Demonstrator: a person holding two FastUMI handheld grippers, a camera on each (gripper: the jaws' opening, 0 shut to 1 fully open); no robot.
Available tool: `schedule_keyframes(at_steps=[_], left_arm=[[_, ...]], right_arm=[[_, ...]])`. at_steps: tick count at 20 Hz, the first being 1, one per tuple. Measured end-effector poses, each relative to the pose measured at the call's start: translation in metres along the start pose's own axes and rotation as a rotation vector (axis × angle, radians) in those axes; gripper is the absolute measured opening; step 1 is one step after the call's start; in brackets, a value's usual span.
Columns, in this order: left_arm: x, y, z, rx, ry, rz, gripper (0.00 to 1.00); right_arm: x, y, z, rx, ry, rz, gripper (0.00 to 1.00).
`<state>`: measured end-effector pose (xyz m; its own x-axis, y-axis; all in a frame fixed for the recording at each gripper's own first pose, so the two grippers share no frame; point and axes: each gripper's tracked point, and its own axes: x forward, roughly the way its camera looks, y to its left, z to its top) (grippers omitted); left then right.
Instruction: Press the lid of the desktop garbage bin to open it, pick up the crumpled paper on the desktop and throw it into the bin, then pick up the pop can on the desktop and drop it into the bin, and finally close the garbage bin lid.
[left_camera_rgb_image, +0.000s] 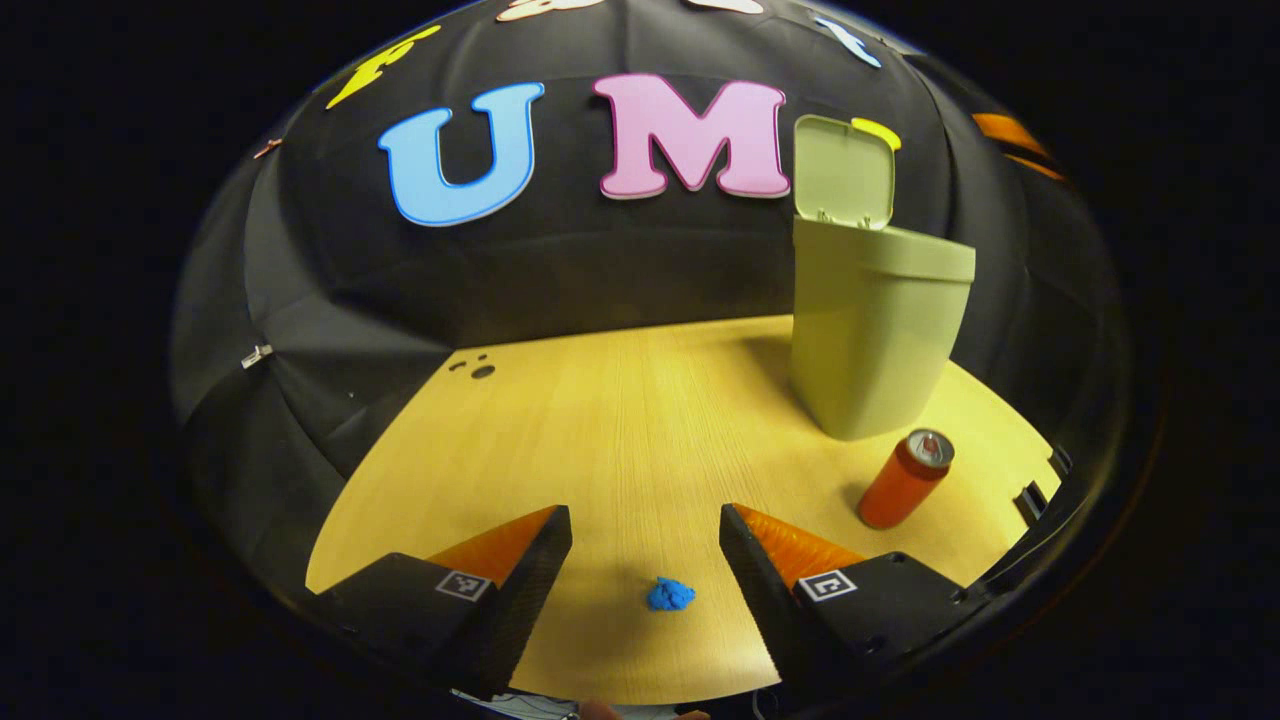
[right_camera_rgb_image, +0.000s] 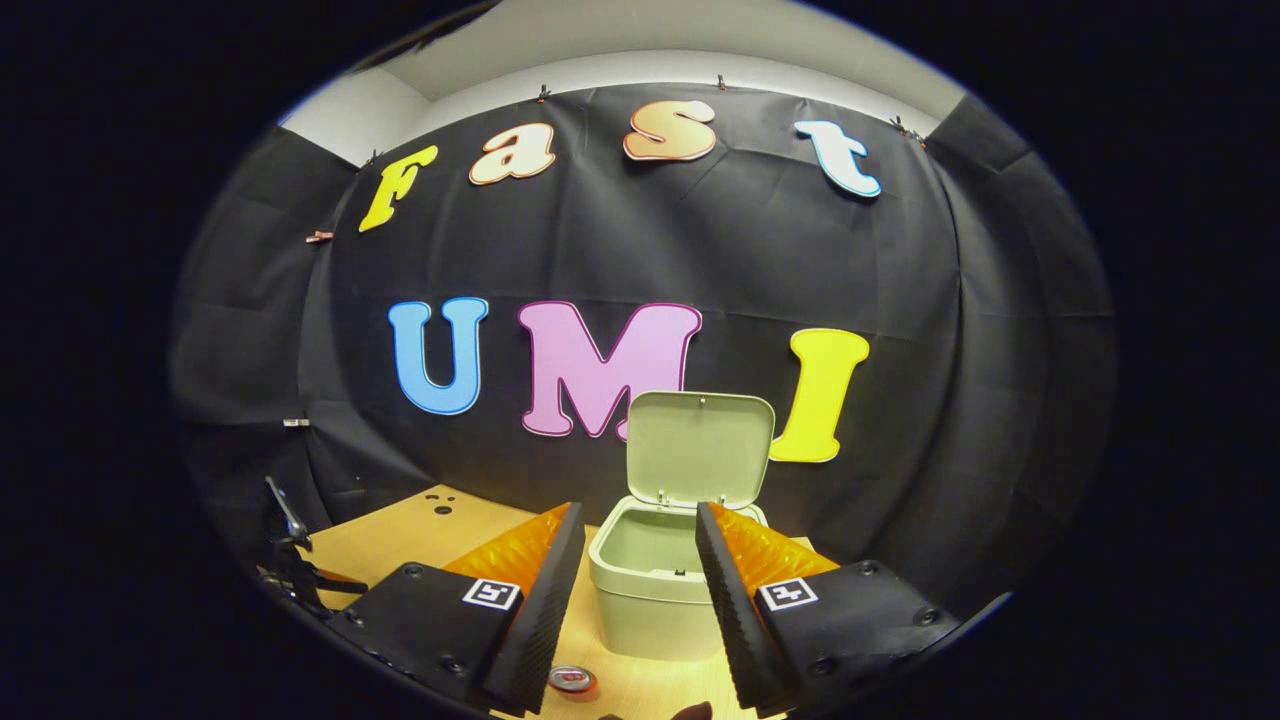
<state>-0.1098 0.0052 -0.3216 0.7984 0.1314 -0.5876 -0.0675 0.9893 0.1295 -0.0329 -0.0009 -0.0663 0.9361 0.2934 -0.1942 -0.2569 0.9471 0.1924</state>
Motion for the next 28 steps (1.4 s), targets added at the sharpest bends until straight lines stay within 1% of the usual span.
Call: schedule_keyframes(at_steps=[2, 3, 5, 10, 11, 15, 20, 22, 23, 24, 25, 26, 27, 28], left_arm=[[0.006, -0.003, -0.021, 0.006, 0.041, -0.009, 0.93], [0.01, -0.005, -0.03, 0.006, 0.063, -0.013, 0.9], [0.017, -0.009, -0.05, 0.003, 0.108, -0.021, 0.87], [0.032, -0.012, -0.083, 0.008, 0.182, -0.032, 0.82], [0.034, -0.013, -0.086, 0.004, 0.19, -0.031, 0.8], [0.042, -0.014, -0.095, -0.028, 0.215, -0.038, 0.78], [0.052, -0.016, -0.096, -0.038, 0.234, -0.053, 0.76], [0.054, -0.019, -0.097, -0.038, 0.241, -0.063, 0.73], [0.056, -0.018, -0.097, -0.035, 0.243, -0.063, 0.65], [0.056, -0.016, -0.099, -0.033, 0.246, -0.059, 0.64], [0.057, -0.016, -0.099, -0.033, 0.25, -0.059, 0.52], [0.058, -0.017, -0.101, -0.033, 0.25, -0.058, 0.53], [0.058, -0.018, -0.1, -0.032, 0.249, -0.06, 0.46], [0.058, -0.017, -0.1, -0.03, 0.247, -0.061, 0.46]], right_arm=[[-0.002, -0.005, 0.0, -0.001, 0.005, -0.005, 0.71], [-0.004, -0.007, -0.001, -0.002, 0.006, -0.007, 0.71], [-0.006, -0.011, -0.001, -0.004, 0.011, -0.01, 0.71], [-0.013, -0.019, -0.002, -0.024, 0.024, -0.023, 0.71], [-0.015, -0.019, -0.003, -0.028, 0.027, -0.024, 0.71], [-0.019, -0.022, -0.004, -0.04, 0.039, -0.034, 0.71], [-0.021, -0.027, -0.007, -0.03, 0.051, -0.052, 0.71], [-0.019, -0.028, -0.009, -0.025, 0.058, -0.056, 0.71], [-0.02, -0.028, -0.011, -0.024, 0.06, -0.058, 0.71], [-0.02, -0.027, -0.011, -0.024, 0.062, -0.058, 0.71], [-0.021, -0.029, -0.011, -0.026, 0.061, -0.063, 0.71], [-0.02, -0.03, -0.011, -0.029, 0.061, -0.069, 0.71], [-0.019, -0.031, -0.012, -0.029, 0.061, -0.075, 0.71], [-0.018, -0.032, -0.013, -0.027, 0.064, -0.077, 0.72]])
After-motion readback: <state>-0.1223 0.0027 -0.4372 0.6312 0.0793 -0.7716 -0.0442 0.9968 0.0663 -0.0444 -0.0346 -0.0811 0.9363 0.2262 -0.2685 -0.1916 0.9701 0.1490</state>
